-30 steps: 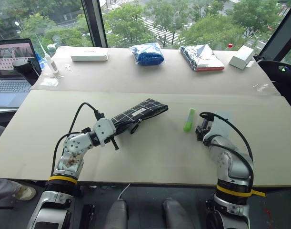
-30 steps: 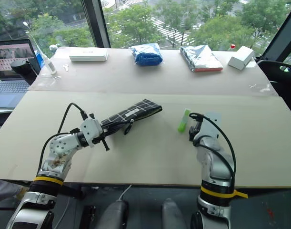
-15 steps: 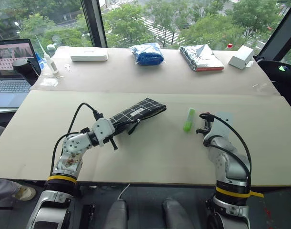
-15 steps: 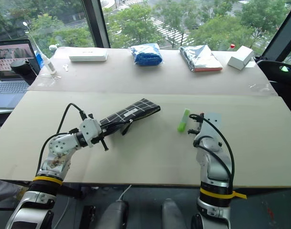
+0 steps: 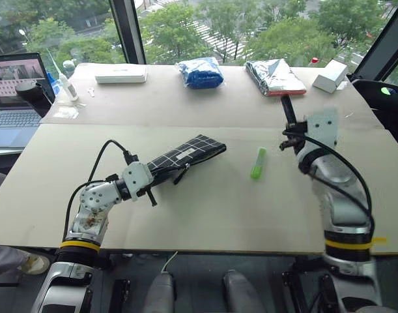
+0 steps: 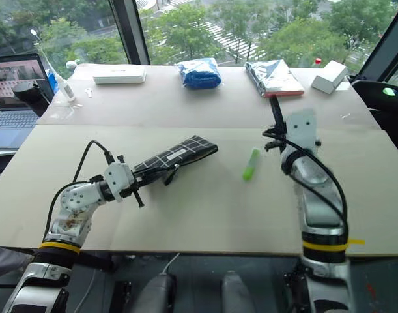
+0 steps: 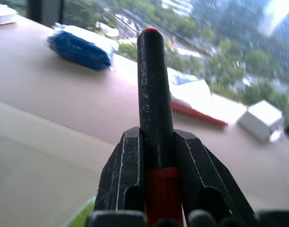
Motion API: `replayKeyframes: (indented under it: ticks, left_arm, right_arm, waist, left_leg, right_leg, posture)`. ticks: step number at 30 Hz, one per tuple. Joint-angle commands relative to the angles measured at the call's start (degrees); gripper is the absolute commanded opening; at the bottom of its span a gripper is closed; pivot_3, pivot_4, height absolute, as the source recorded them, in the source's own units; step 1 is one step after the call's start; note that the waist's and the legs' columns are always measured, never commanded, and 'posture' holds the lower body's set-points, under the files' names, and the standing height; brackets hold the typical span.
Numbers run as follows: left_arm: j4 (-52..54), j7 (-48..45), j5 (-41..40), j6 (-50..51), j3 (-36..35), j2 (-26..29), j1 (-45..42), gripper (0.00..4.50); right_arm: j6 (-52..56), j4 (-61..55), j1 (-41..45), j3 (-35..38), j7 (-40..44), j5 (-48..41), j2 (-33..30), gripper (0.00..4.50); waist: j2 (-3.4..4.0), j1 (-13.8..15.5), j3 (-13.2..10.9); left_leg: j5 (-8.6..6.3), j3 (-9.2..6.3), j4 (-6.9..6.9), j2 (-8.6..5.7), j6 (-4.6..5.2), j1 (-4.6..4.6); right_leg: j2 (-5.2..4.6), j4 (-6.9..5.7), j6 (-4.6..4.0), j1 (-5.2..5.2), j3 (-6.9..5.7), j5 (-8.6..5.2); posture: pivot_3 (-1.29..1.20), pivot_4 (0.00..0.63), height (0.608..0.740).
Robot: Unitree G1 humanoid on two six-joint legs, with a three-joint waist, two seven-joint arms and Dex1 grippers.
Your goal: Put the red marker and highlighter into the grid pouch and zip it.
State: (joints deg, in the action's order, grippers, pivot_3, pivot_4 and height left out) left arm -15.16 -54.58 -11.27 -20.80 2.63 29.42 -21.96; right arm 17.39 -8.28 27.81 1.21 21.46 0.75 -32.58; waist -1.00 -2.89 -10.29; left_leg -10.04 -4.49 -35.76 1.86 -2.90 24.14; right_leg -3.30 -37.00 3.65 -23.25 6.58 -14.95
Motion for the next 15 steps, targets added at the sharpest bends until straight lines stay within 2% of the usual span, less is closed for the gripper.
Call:
replayKeyframes:
  ticks: [1,8,15]
  left_arm:
    - [4.2,-1.6,-3.7,1.5,-1.9,1.2,0.3,0.00]
    - [7.1,-2.1,-4.6,4.0,-2.8,2.5,1.4,0.00]
    - [10.5,-1.3,-4.3,6.0,-2.4,2.6,2.9,0.00]
  right_arm:
    - [-13.4,2.9,0.1,-4.5,9.4,1.9,-4.8,0.54]
    - [-28.2,5.9,0.8,-12.0,19.6,3.9,-7.5,0.54]
    - [-35.3,9.4,1.5,-8.3,22.6,-1.7,-7.2,0.54]
  waist:
    - [-0.01,0.0,0.0]
    - [-0.02,0.0,0.0]
    - [-0.04,0.5,0.0]
  left_leg:
    - [0.00,0.01,-0.02,-0.01,0.00,0.00]
    - [0.00,0.02,-0.04,-0.01,0.00,0.00]
    - [0.00,0.01,-0.11,-0.03,0.00,0.01]
  right_leg:
    - [-0.01,0.00,0.00,0.01,0.01,0.00]
    - [-0.01,-0.01,-0.11,0.01,0.02,0.07]
    - [-0.03,-0.02,-0.13,0.05,0.01,0.08]
  posture:
    - [0.00,0.150,0.740]
    - [0.00,0.150,0.740]
    - [0.00,0.150,0.740]
